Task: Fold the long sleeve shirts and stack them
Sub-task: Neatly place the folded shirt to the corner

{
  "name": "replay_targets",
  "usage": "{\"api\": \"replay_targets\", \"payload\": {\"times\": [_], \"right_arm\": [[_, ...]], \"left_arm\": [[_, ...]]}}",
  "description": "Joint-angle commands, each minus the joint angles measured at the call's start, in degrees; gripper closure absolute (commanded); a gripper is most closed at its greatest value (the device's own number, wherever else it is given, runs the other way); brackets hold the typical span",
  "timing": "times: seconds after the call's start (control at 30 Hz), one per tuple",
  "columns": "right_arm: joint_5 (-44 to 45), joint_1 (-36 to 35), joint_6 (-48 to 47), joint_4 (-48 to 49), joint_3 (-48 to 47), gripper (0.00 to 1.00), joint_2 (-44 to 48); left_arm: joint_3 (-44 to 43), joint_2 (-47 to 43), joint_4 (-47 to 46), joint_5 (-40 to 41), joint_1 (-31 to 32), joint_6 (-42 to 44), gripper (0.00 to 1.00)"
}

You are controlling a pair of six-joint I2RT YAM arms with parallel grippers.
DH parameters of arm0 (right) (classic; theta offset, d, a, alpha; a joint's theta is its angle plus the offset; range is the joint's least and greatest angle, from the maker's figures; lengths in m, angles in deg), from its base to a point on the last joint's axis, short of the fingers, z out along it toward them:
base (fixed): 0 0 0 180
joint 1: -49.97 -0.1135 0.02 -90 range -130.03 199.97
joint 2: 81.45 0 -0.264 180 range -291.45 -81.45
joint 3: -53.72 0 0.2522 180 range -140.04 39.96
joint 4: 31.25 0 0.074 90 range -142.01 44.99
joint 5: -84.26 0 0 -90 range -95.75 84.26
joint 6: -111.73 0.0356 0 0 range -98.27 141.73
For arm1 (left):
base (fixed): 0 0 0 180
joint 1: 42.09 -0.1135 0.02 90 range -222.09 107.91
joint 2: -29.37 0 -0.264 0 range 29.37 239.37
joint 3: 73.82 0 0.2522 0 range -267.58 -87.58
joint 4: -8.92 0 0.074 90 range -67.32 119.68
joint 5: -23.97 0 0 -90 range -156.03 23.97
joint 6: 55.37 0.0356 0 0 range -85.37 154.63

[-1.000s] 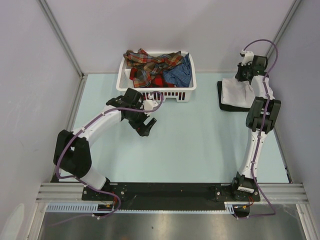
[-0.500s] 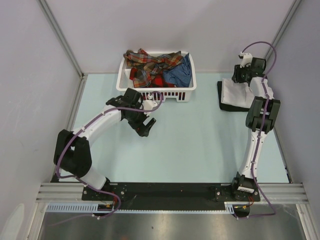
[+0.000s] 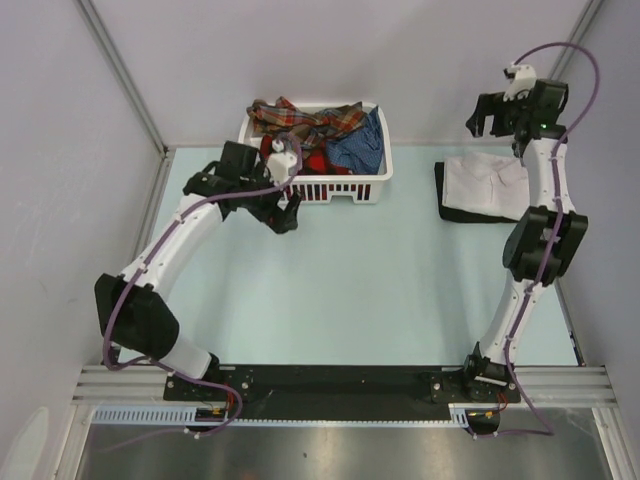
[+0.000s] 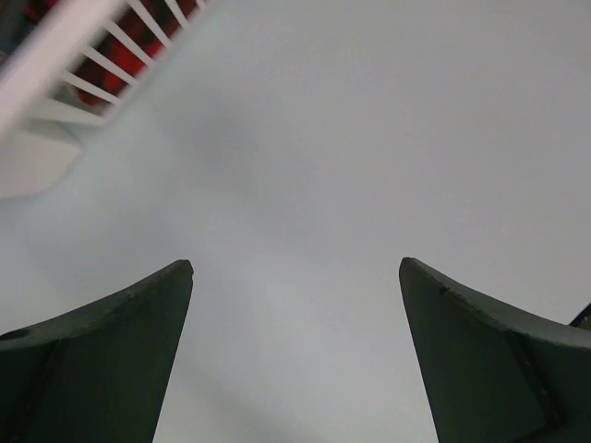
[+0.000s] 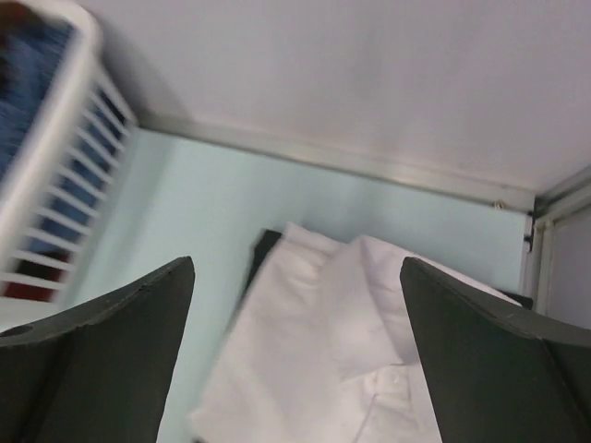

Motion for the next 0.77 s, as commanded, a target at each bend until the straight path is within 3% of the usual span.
{"api": "replay_targets", "payload": {"times": [0.0, 0.03, 0.1, 0.17, 0.23, 0.4, 0.5, 0.6, 0.73], "right_arm": [[-10.1, 0.0, 8.0, -4.9, 1.8, 0.00, 12.3], [-16.2, 0.3, 8.4, -7.1, 3.0, 0.00, 14.4], [-20.2, -0.2, 8.1, -15.7, 4.9, 0.00, 16.3], [-16.8, -3.0, 1.8, -23.4, 9.0, 0.00, 19.4], [-11.5, -5.5, -6.1, -31.2, 15.3, 0.00, 25.5], [-3.4, -12.5, -12.4, -28.0, 42.5, 0.00, 40.1], [1.2, -16.9, -14.1, -27.4, 51.8, 0.00, 46.3], [3.7, -19.6, -13.0, -25.8, 56.7, 0.00, 50.7], [3.3, -19.3, -10.2, -25.2, 56.3, 0.00, 53.1]], "left_arm": [[-16.1, -0.2, -0.3, 4.8, -0.3, -7.0, 0.01], [-19.2, 3.0, 2.1, 4.6, -0.4, -6.3, 0.00], [-24.8, 5.7, 9.0, 4.7, -0.4, -5.7, 0.01], [-24.1, 5.7, 10.5, 3.8, -1.0, -7.2, 0.01], [-17.3, 2.4, 8.7, 1.1, -2.3, -8.1, 0.01], [0.8, -4.1, 4.7, -0.5, -3.0, -8.8, 0.01], [10.3, -10.2, 0.3, -0.2, -3.0, -8.7, 0.01], [14.9, -13.0, -0.7, 1.8, -3.0, -8.2, 0.01], [16.4, -15.7, -1.1, 4.4, -3.0, -8.1, 0.01]]}}
